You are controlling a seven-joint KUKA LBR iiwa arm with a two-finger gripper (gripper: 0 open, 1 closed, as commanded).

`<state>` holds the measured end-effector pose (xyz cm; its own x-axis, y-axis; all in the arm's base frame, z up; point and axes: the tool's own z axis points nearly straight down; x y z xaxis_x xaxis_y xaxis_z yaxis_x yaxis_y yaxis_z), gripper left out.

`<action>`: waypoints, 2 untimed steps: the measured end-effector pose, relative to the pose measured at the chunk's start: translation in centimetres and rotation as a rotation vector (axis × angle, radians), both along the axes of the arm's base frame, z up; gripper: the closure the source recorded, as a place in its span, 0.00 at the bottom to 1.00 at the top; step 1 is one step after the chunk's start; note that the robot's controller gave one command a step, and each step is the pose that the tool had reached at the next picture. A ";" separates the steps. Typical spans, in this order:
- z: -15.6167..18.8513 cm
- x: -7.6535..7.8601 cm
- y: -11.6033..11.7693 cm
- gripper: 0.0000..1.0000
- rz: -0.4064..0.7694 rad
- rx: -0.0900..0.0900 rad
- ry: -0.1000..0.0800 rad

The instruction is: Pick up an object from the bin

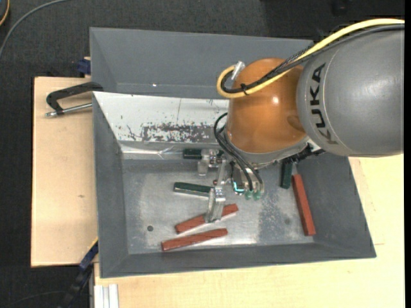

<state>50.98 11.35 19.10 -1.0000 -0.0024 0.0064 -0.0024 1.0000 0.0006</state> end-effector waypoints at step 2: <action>-8.9 5.9 -1.2 0.00 -0.284 0.002 -0.012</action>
Offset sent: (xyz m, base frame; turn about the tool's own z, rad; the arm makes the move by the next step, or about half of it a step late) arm 0.0616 -0.0249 -0.1210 0.1320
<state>56.91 10.17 10.19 -0.9605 0.2781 -0.0056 0.2781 0.9606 0.0047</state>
